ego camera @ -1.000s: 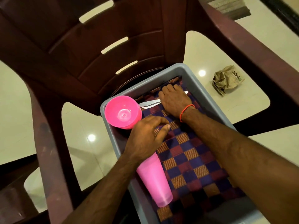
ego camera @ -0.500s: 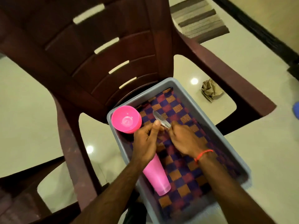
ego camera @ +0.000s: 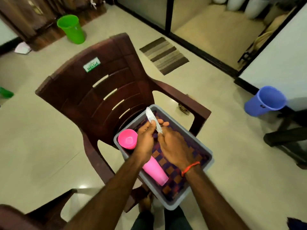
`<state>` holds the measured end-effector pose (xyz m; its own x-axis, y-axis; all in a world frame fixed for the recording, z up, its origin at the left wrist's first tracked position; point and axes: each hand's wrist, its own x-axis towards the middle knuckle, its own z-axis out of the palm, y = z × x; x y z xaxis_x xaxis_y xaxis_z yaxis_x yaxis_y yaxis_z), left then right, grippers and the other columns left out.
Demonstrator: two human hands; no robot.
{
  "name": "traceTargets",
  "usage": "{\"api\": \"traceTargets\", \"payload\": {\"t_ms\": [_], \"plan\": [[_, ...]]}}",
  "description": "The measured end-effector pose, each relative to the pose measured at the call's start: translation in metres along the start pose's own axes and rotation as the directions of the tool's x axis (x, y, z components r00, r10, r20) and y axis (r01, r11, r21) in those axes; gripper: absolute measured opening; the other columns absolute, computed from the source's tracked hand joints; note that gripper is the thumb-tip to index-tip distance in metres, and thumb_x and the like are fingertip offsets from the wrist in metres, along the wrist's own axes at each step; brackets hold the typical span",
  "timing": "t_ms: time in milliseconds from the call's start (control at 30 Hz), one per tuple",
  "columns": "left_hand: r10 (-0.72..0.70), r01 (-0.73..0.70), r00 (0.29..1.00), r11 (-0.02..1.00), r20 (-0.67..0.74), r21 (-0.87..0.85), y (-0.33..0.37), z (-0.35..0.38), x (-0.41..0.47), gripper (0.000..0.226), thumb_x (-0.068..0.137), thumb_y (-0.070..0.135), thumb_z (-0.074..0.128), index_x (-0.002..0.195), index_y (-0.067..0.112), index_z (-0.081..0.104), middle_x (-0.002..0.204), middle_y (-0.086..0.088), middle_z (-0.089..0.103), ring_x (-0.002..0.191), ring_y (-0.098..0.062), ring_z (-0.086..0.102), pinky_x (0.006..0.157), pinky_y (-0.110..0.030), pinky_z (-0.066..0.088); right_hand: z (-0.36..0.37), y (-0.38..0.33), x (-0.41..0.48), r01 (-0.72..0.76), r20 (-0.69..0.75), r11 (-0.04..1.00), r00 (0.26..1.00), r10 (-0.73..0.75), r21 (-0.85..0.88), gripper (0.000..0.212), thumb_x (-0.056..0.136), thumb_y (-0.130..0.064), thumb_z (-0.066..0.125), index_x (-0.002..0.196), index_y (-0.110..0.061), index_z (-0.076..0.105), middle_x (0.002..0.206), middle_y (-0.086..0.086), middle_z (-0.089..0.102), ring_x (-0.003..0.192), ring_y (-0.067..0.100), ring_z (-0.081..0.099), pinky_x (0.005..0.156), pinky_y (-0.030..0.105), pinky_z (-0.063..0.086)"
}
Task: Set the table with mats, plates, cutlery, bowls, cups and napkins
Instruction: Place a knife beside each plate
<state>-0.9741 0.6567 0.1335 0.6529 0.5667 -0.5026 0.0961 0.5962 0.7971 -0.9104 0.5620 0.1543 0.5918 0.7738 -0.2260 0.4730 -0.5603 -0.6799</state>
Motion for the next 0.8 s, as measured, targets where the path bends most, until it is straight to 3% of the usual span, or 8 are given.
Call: {"api": "traceTargets", "payload": {"t_ms": [167, 233, 333, 433, 533, 633, 733, 800], "plan": [[-0.009, 0.005, 0.995, 0.999, 0.098, 0.043, 0.037, 0.012, -0.031, 0.031, 0.109, 0.026, 0.043, 0.102, 0.011, 0.069, 0.103, -0.017, 0.077, 0.095, -0.03, 0.072, 0.079, -0.036, 0.057, -0.029, -0.034, -0.039, -0.011, -0.059, 0.999, 0.998, 0.014, 0.04, 0.018, 0.104, -0.03, 0.046, 0.112, -0.02, 0.058, 0.088, -0.001, 0.066, 0.074, 0.016, 0.062, 0.062, 0.036, 0.048], [-0.017, 0.006, 0.991, 0.996, 0.131, 0.084, 0.047, 0.016, -0.042, 0.029, 0.109, 0.026, 0.044, 0.104, 0.011, 0.068, 0.099, -0.015, 0.078, 0.091, -0.03, 0.072, 0.079, -0.039, 0.058, -0.035, -0.044, -0.055, -0.025, -0.106, 0.998, 0.994, 0.031, 0.053, 0.02, 0.104, -0.029, 0.049, 0.117, -0.02, 0.061, 0.091, -0.004, 0.064, 0.078, 0.017, 0.062, 0.065, 0.033, 0.046], [-0.01, -0.019, 0.976, 0.991, 0.216, 0.132, 0.056, 0.021, -0.061, 0.028, 0.11, 0.026, 0.043, 0.111, 0.01, 0.066, 0.098, -0.01, 0.078, 0.089, -0.025, 0.072, 0.068, -0.031, 0.058, -0.035, -0.054, -0.082, -0.091, -0.16, 0.982, 0.98, 0.118, 0.167, 0.024, 0.106, -0.03, 0.044, 0.128, -0.027, 0.054, 0.083, -0.011, 0.061, 0.071, 0.01, 0.061, 0.062, 0.035, 0.051], [-0.009, -0.042, 0.948, 0.987, 0.317, 0.156, 0.06, 0.027, -0.078, 0.031, 0.108, 0.029, 0.045, 0.117, 0.015, 0.071, 0.105, -0.011, 0.077, 0.093, -0.023, 0.072, 0.078, -0.033, 0.055, -0.032, -0.062, -0.105, -0.126, -0.256, 0.933, 0.941, 0.219, 0.336, 0.03, 0.108, -0.029, 0.039, 0.136, -0.032, 0.05, 0.083, -0.011, 0.063, 0.072, 0.007, 0.062, 0.063, 0.029, 0.052], [-0.03, -0.025, 0.908, 0.992, 0.418, 0.125, 0.069, 0.039, -0.092, 0.034, 0.095, 0.034, 0.055, 0.118, 0.016, 0.075, 0.111, -0.017, 0.075, 0.092, -0.022, 0.073, 0.079, -0.033, 0.057, -0.038, -0.068, -0.125, -0.086, -0.385, 0.865, 0.871, 0.307, 0.495, 0.02, 0.106, -0.025, 0.044, 0.118, -0.025, 0.061, 0.078, -0.004, 0.063, 0.066, 0.009, 0.057, 0.068, 0.038, 0.049], [-0.035, -0.037, 0.86, 0.991, 0.508, 0.131, 0.071, 0.055, -0.104, 0.039, 0.091, 0.03, 0.06, 0.122, 0.01, 0.071, 0.103, -0.015, 0.075, 0.09, -0.024, 0.074, 0.077, -0.032, 0.06, -0.045, -0.068, -0.148, -0.037, -0.485, 0.824, 0.793, 0.369, 0.566, 0.016, 0.104, -0.021, 0.051, 0.108, -0.019, 0.067, 0.061, -0.013, 0.054, 0.054, 0.005, 0.045, 0.058, 0.027, 0.037], [-0.054, -0.038, 0.83, 0.987, 0.555, 0.153, 0.067, 0.071, -0.116, 0.033, 0.091, 0.028, 0.06, 0.114, 0.008, 0.072, 0.094, -0.011, 0.076, 0.086, -0.022, 0.073, 0.074, -0.031, 0.061, -0.053, -0.066, -0.166, -0.007, -0.559, 0.825, 0.733, 0.389, 0.565, 0.017, 0.102, -0.021, 0.055, 0.105, -0.019, 0.072, 0.072, -0.001, 0.065, 0.06, 0.009, 0.053, 0.063, 0.034, 0.045], [-0.072, -0.042, 0.812, 0.983, 0.579, 0.181, 0.062, 0.081, -0.123, 0.032, 0.092, 0.029, 0.061, 0.112, 0.008, 0.072, 0.095, -0.011, 0.075, 0.088, -0.023, 0.073, 0.076, -0.033, 0.061, -0.057, -0.059, -0.178, -0.008, -0.595, 0.838, 0.701, 0.394, 0.545, 0.019, 0.1, -0.024, 0.056, 0.102, -0.019, 0.074, 0.079, 0.011, 0.068, 0.067, 0.025, 0.058, 0.066, 0.041, 0.048]]}}
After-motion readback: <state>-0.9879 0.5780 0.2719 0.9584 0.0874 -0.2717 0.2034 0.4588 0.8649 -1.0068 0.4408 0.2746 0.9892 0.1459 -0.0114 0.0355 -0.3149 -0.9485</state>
